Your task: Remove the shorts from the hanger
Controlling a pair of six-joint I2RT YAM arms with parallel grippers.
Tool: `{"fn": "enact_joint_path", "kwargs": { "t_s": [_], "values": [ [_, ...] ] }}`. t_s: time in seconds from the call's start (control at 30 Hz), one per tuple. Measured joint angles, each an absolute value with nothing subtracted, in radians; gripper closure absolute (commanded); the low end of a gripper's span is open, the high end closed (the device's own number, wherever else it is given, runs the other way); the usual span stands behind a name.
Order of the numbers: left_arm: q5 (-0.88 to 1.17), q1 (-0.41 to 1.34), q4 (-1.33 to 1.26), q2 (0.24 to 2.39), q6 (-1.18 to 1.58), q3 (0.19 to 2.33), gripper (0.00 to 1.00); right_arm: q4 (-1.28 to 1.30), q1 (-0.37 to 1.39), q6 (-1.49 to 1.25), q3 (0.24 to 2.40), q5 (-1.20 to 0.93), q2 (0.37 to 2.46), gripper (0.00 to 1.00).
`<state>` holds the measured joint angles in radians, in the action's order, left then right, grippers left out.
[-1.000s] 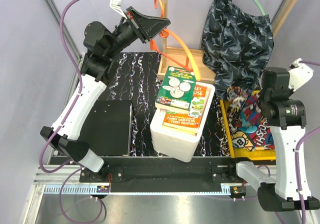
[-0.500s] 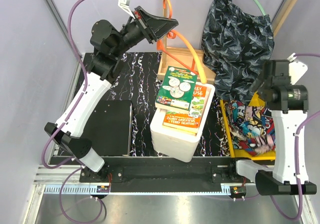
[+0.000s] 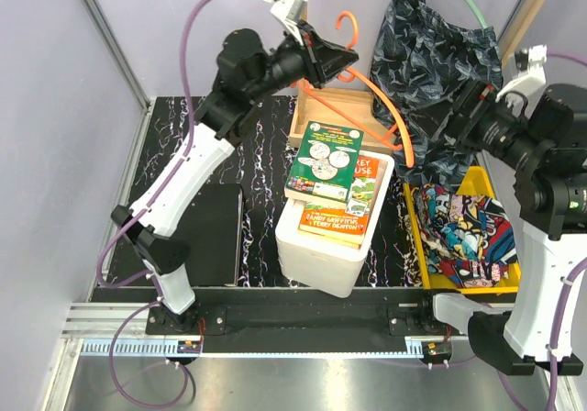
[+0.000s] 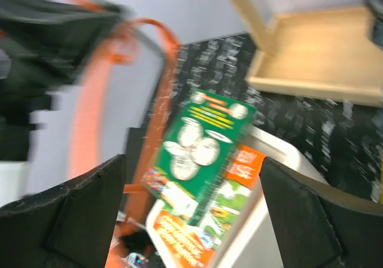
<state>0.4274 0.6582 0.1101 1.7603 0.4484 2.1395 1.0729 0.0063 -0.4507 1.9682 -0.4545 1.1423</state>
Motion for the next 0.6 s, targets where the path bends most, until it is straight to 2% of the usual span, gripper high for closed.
{"fn": "enact_joint_path", "kwargs": {
  "t_s": [0.13,0.27,0.4,0.6],
  "values": [
    [0.360,0.685,0.189,1.800,0.324,2.142,1.00,0.984,0.006,-0.476,2.062,-0.619,1.200,0.00],
    [0.324,0.697,0.244,1.834,0.255,2.165,1.00,0.964,0.006,-0.465,2.093,-0.696,1.227,0.02],
    [0.308,0.707,0.255,1.862,0.232,2.212,1.00,0.978,0.006,-0.437,2.066,-0.701,1.225,0.05],
    [0.306,0.723,0.252,1.864,0.237,2.239,1.00,1.029,0.050,-0.392,1.978,-0.672,1.214,0.14]
  ]
}}
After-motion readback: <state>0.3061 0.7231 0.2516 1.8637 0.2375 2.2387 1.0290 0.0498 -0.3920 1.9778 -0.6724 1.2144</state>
